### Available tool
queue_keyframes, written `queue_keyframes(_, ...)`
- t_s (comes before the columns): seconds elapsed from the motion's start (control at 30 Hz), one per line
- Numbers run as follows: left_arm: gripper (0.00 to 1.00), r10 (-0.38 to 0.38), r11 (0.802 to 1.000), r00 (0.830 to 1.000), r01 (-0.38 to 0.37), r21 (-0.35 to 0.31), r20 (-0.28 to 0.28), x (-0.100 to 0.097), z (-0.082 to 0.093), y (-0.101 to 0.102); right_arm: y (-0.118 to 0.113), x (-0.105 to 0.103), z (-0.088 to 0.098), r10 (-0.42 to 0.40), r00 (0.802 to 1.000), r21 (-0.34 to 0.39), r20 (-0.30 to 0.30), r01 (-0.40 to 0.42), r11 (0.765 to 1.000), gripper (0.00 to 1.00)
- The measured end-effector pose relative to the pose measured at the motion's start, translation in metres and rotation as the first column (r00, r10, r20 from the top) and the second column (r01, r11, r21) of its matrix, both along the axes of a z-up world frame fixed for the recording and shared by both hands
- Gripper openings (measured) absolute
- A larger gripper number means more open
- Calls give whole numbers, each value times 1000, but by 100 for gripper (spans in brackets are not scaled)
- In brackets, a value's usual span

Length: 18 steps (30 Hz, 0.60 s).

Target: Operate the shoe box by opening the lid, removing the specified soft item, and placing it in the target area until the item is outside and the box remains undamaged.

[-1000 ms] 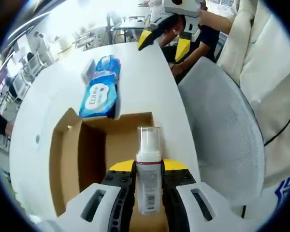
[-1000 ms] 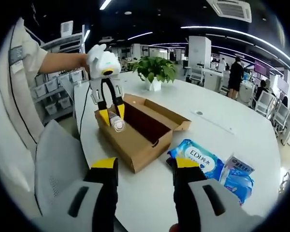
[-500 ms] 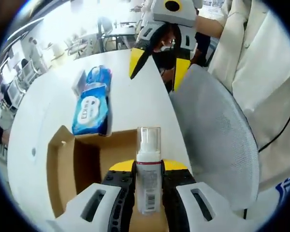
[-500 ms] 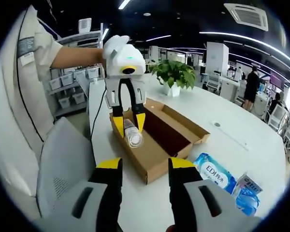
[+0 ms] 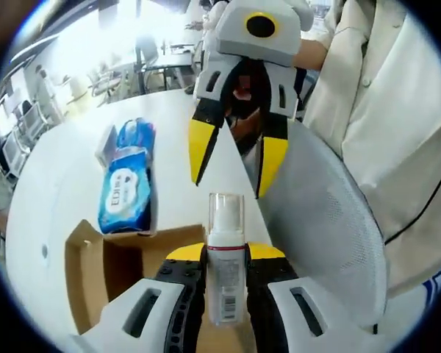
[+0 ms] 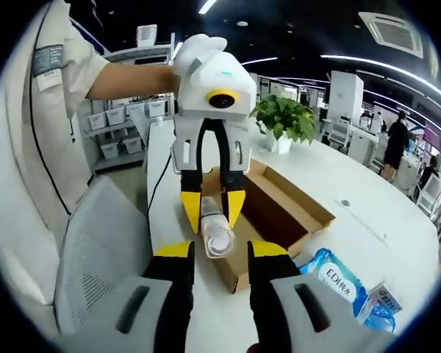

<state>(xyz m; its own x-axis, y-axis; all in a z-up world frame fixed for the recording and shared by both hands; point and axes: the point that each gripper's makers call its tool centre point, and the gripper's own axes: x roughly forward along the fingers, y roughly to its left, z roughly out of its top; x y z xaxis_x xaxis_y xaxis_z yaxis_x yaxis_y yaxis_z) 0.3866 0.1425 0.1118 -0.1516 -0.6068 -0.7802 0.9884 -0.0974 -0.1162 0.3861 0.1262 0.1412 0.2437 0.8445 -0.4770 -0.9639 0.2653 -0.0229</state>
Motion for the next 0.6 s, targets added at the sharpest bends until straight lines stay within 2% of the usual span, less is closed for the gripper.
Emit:
queue_keyframes(0.17, 18, -23, 999, 1000, 22, -33, -7, -4, 4, -9, 3, -1, 0, 10, 1000, 2, 12, -10, 1000, 17)
queue_keyframes(0.47, 18, -80, 994, 997, 80, -73, 5, -7, 8, -20, 3, -4, -2, 43, 998, -9, 36, -43, 999, 17)
queue_keyframes(0.6, 18, -102, 993, 995, 102, -67, 12, -7, 3, -21, 2, -6, -5, 65, 997, -30, 46, -64, 998, 17)
